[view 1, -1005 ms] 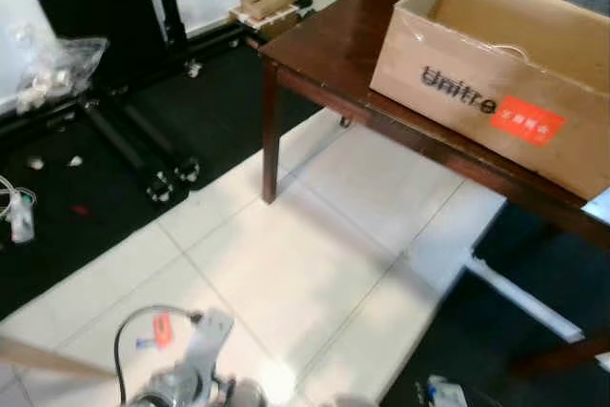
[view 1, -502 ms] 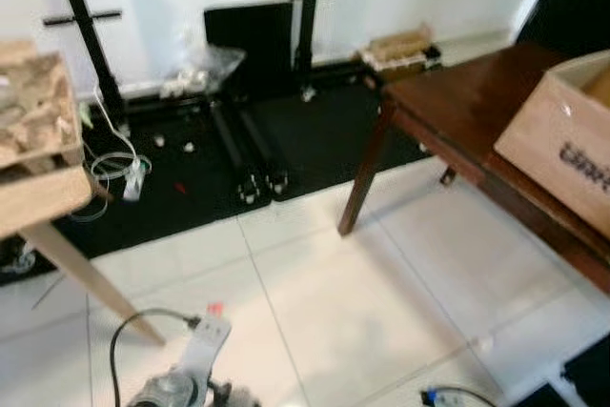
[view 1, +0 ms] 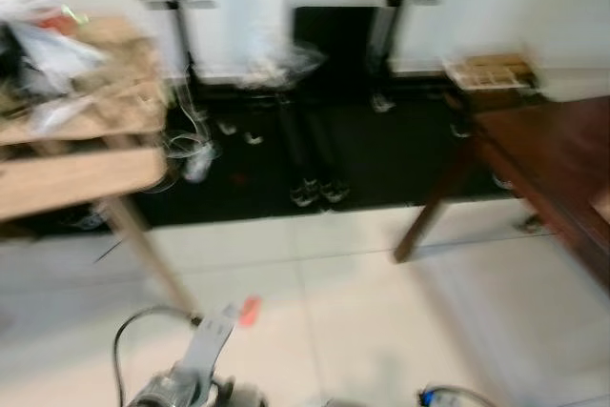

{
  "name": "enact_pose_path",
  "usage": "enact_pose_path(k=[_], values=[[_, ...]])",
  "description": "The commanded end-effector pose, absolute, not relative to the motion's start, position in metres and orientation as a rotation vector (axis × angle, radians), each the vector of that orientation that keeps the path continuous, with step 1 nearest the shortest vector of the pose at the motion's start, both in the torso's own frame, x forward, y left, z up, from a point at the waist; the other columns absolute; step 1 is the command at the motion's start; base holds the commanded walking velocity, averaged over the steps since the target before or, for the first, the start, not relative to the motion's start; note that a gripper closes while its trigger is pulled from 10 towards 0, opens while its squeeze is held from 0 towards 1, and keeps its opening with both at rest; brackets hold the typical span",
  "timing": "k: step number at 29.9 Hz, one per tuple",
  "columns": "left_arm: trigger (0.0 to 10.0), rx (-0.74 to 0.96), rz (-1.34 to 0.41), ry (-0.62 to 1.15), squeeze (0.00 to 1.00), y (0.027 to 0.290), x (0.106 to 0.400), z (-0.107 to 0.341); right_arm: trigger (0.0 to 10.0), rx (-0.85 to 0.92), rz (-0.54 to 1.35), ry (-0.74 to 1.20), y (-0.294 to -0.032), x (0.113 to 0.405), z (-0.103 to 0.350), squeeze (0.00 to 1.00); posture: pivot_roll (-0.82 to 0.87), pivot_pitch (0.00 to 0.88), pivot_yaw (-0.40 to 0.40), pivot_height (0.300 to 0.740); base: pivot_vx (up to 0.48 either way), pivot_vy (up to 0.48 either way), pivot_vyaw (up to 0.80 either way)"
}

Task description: Picking trash to rubbish bin

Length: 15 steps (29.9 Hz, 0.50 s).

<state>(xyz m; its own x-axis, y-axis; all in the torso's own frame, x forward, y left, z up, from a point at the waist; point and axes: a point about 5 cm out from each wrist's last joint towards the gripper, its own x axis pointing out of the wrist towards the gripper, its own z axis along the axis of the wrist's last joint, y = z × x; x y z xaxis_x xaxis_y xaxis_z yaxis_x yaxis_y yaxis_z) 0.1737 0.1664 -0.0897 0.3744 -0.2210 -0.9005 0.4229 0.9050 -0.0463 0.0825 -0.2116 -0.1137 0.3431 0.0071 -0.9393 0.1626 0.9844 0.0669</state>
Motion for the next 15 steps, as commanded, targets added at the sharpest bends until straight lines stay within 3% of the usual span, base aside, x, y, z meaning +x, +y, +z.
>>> enact_pose_path(k=[1, 15], values=[[10.0, 0.209, -0.427, 1.17, 0.0, 0.1666, 0.1615, -0.0951, 10.0, 0.187, -0.067, 1.229, -0.1986, 0.0801, -0.1161, 0.0, 0.09, 0.067, -0.049, 0.74, 0.0, 0.0, 0.73], [10.0, 0.214, -0.426, 1.174, 0.0, 0.168, 0.1613, -0.0951, 10.0, 0.178, -0.057, 1.236, -0.2012, 0.0769, -0.1162, 0.0, 0.1, 0.073, -0.044, 0.74, 0.0, 0.0, 0.73]])
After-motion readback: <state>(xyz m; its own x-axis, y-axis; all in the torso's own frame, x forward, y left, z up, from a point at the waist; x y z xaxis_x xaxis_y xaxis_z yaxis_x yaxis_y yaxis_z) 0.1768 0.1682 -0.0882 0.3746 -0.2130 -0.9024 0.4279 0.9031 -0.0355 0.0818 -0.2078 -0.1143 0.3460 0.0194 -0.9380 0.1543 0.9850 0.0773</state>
